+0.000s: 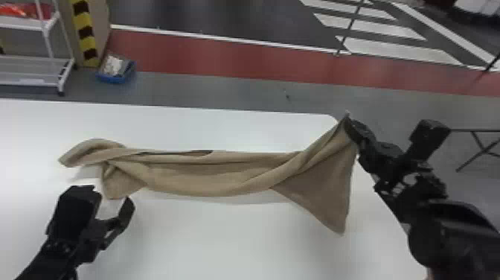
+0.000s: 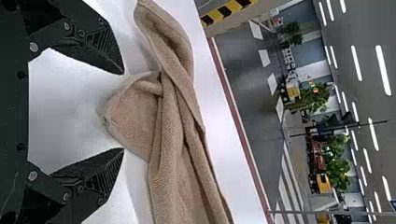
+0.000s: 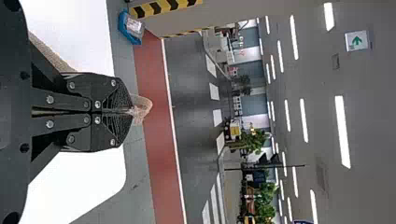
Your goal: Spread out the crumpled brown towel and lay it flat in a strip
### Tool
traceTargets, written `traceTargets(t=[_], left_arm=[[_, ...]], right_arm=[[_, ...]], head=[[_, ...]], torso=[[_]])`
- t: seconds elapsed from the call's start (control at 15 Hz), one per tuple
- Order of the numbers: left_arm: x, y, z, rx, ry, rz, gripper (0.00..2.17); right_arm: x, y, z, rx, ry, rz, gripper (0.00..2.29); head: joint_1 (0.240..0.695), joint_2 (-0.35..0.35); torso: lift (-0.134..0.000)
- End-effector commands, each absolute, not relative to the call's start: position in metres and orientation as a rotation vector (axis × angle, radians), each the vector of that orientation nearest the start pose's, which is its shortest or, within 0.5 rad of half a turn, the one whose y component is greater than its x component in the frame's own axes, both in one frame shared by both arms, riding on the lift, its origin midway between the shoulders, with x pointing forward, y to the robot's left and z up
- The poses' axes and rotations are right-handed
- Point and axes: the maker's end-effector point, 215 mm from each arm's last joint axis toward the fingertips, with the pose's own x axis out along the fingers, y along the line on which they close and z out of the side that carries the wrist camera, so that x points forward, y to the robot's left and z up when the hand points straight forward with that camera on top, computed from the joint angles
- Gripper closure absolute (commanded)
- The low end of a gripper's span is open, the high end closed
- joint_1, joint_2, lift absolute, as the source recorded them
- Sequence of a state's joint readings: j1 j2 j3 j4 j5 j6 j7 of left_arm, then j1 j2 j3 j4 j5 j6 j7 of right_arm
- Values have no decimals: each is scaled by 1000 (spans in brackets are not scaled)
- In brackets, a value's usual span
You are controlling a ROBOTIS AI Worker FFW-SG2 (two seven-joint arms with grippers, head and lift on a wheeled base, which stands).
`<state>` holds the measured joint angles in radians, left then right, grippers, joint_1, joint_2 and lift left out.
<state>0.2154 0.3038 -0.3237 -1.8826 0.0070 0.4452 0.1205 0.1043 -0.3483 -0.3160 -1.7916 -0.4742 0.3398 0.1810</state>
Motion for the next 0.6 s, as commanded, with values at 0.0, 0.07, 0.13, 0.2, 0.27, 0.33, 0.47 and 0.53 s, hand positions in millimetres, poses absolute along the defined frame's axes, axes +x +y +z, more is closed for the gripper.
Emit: traceTargets(t=[0.0,0.07,0.13,0.2,0.27,0.33,0.47,0.53], left_arm=[[487,159,-457,309,391,-232,336],[489,160,-460,313,403,-229,353],[489,163,-467,319,424,-226,421],[489,163,-469,322,427,-224,421],[489,163,-470,322,428,-225,451],[489,163,-471,323,430,-224,518],[488,163,-472,325,431,-224,522],[488,163,-472,324,431,-225,522]], right_arm=[[556,-428,-297,120,105,-8,1420],[556,-429,-298,122,105,-9,1420],[556,-429,-298,122,105,-9,1420],[556,-430,-298,122,105,-11,1420],[556,-430,-297,129,103,-8,1420],[555,-430,-297,130,103,-9,1420],[555,-432,-297,129,104,-10,1420],[555,-432,-297,127,104,-12,1420]], head=[[695,-277],[695,-278],[695,-278],[695,-277],[695,-276],[695,-275],[695,-276],[695,-276]], torso=[[-124],[-124],[-124],[-124],[-124],[-124],[-124],[-124]])
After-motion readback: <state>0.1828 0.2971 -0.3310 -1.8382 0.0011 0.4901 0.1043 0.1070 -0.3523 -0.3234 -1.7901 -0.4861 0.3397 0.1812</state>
